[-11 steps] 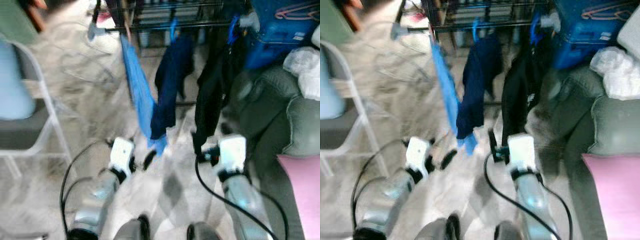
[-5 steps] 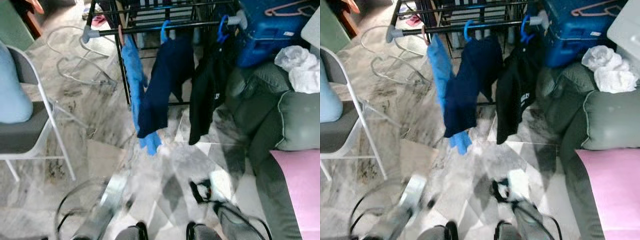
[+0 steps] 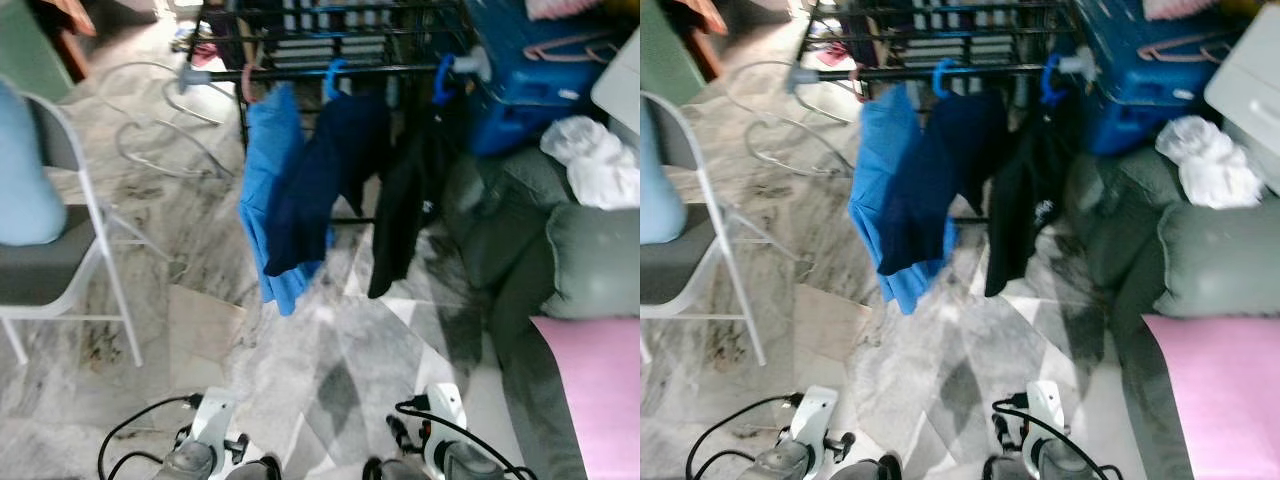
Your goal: Hang hanger
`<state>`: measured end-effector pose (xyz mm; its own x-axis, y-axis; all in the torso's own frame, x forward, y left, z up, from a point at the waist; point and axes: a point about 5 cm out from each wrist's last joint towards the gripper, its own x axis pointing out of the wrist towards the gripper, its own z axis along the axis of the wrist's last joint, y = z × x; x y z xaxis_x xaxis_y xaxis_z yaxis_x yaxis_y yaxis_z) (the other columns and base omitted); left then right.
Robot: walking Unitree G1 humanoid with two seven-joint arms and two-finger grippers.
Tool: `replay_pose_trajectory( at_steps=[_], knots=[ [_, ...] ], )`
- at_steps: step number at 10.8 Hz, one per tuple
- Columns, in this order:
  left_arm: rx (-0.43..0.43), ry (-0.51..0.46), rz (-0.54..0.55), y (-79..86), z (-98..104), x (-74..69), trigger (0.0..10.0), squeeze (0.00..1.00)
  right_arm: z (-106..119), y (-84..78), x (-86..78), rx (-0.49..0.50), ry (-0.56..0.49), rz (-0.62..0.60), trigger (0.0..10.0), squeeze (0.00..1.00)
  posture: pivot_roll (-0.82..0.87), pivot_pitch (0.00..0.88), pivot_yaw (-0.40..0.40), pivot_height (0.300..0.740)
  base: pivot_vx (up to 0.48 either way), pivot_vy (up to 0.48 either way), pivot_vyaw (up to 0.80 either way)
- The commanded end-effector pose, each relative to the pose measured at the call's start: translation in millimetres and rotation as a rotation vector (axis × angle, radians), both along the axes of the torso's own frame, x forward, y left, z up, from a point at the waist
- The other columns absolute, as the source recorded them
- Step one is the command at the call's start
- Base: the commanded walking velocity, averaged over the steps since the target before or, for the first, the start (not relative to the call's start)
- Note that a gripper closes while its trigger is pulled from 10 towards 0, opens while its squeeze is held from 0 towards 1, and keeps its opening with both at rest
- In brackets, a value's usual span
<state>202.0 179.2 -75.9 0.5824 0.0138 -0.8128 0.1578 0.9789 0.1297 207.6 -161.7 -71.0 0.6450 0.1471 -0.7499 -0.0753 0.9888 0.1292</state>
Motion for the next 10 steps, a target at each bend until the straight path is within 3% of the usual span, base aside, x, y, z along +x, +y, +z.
replay_pose_trajectory(
  at_steps=[1, 2, 5, 10],
  knots=[
    [-0.015, 0.005, 0.059, -0.5, -0.7, -0.5, 10.0, 0.00, -2.7, 4.4, -3.5, 0.012, 0.021, 0.013, 10.0, 0.00, -0.02, 0.108, 0.026, 0.740, 0.000, 0.000, 0.00],
    [-0.029, -0.010, 0.056, -7.3, 0.8, 3.4, 10.0, 0.00, -2.6, 10.0, -2.2, 0.024, 0.025, 0.027, 10.0, 0.00, 0.02, 0.102, 0.002, 0.740, 0.000, 0.000, 0.00],
    [-0.017, 0.001, 0.094, 10.3, 1.8, 2.1, 10.0, 0.00, -0.6, 16.8, 3.7, 0.030, 0.028, -0.023, 10.0, 0.00, 0.04, 0.105, 0.003, 0.740, 0.000, 0.000, 0.00],
    [-0.017, 0.001, 0.094, 10.3, 1.8, 2.1, 10.0, 0.00, -0.6, 16.8, 3.7, 0.030, 0.028, -0.023, 10.0, 0.00, 0.04, 0.105, 0.003, 0.740, 0.000, 0.000, 0.00]
  ],
)
